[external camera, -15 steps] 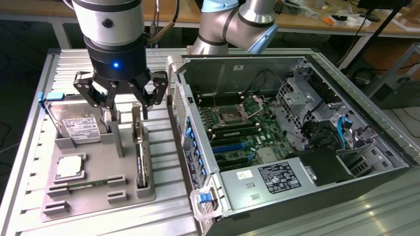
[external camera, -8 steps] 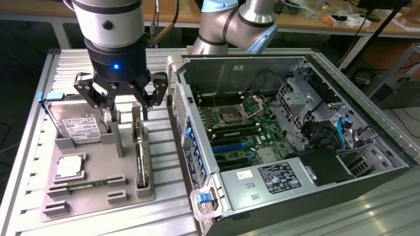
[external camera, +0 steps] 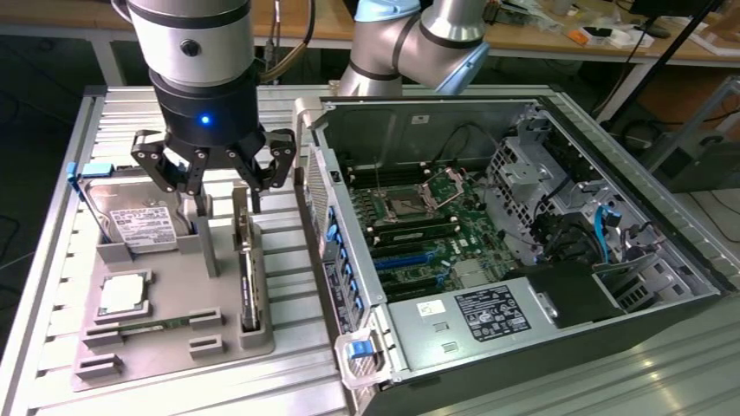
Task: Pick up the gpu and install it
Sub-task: 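Pick up the gpu and move the gpu toward the slot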
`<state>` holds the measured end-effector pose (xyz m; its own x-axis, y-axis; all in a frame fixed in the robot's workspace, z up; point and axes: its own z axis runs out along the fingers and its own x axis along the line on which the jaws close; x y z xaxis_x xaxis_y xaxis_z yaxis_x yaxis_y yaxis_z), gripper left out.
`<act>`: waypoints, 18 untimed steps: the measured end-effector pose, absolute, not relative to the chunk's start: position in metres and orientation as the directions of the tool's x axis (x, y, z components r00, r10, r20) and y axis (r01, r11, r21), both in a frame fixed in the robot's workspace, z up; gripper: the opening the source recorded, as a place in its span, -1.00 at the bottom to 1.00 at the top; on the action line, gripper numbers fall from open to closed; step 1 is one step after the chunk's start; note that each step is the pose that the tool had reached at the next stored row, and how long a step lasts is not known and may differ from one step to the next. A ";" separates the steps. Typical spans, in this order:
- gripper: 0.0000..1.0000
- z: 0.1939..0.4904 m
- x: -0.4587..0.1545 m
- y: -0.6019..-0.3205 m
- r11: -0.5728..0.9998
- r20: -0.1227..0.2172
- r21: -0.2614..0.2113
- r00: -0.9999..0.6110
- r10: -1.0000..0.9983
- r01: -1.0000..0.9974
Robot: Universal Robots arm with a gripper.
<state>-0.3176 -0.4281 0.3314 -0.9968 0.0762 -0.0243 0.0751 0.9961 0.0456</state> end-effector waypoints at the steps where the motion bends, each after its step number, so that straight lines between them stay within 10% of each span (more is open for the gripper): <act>1: 0.20 0.331 -0.318 -0.428 0.996 -0.024 0.046 -0.997 0.076 0.075; 18: 0.20 0.326 -0.318 -0.428 0.996 -0.024 0.046 -0.997 0.076 0.075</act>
